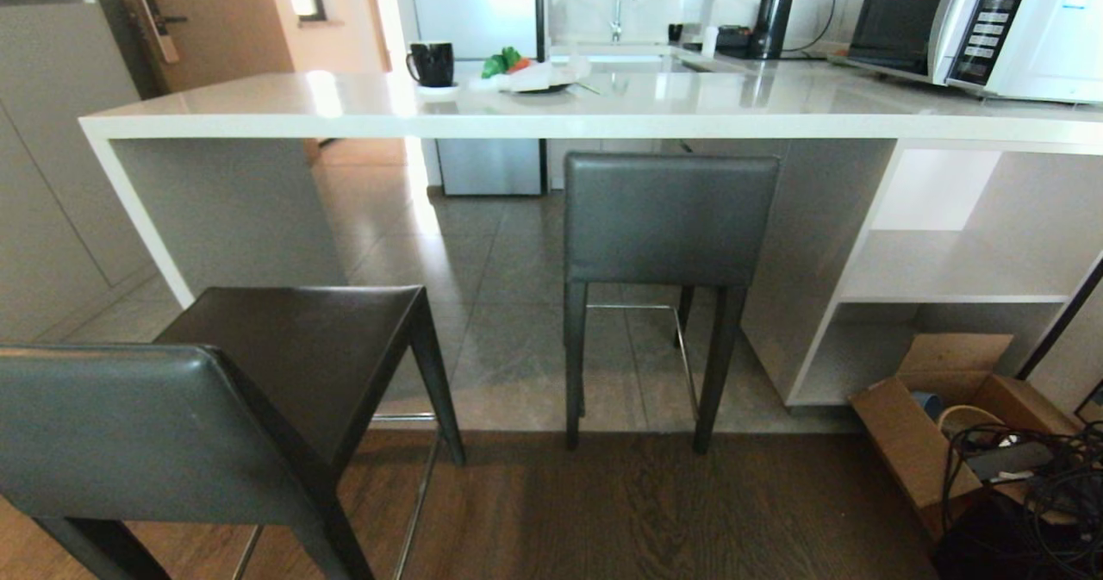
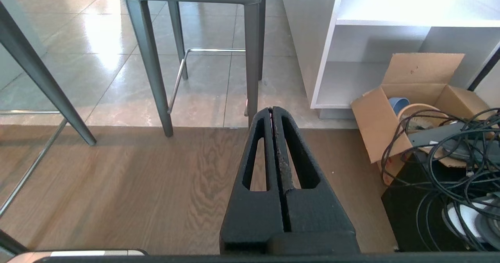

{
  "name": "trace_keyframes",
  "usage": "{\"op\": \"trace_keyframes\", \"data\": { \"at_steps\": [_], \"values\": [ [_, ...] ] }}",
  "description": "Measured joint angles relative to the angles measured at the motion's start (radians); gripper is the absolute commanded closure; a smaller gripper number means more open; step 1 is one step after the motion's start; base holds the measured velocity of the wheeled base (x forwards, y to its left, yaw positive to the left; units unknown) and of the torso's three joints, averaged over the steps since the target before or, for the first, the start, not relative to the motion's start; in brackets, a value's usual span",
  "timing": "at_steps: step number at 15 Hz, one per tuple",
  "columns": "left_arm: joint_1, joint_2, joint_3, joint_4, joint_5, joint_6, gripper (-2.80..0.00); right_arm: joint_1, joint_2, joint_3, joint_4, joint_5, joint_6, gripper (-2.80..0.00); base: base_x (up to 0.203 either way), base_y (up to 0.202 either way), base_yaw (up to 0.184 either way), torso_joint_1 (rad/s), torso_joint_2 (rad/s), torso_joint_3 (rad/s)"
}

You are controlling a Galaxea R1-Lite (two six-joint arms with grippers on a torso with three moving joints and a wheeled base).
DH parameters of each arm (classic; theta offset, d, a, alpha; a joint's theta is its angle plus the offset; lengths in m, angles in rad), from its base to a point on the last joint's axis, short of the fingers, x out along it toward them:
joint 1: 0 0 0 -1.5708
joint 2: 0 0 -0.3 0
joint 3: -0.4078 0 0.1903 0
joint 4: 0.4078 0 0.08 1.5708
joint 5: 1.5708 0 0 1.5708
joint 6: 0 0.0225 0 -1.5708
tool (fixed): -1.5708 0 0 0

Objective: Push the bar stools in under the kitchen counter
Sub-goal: Push the gray chair back under the dining table

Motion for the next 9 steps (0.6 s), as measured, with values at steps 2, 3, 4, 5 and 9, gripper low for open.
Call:
{"op": "trace_keyframes", "data": {
  "at_steps": [2, 3, 4, 5, 9],
  "values": [
    [0.000, 0.000, 0.000, 0.000, 0.000, 0.000, 0.00, 0.000, 0.000, 0.000, 0.000, 0.000, 0.000, 0.00, 0.000, 0.000, 0.000, 0.000, 0.00, 0.000],
    [0.000, 0.000, 0.000, 0.001, 0.000, 0.001, 0.00, 0.000, 0.000, 0.000, 0.000, 0.000, 0.000, 0.00, 0.000, 0.000, 0.000, 0.000, 0.00, 0.000],
    [0.001, 0.000, 0.000, 0.000, 0.000, 0.001, 0.00, 0.001, 0.000, 0.000, 0.000, 0.000, 0.000, 0.00, 0.001, 0.104, 0.009, 0.002, 0.01, -0.002],
    [0.000, 0.000, 0.000, -0.001, 0.000, 0.001, 0.00, 0.000, 0.000, 0.001, 0.001, -0.001, 0.000, 0.00, 0.001, 0.162, 0.001, 0.007, 0.00, -0.006],
    [0.000, 0.000, 0.000, -0.001, 0.000, 0.001, 0.00, 0.000, 0.000, 0.000, 0.000, 0.000, -0.001, 0.00, 0.000, 0.198, 0.000, 0.003, 0.00, 0.003]
  ]
}}
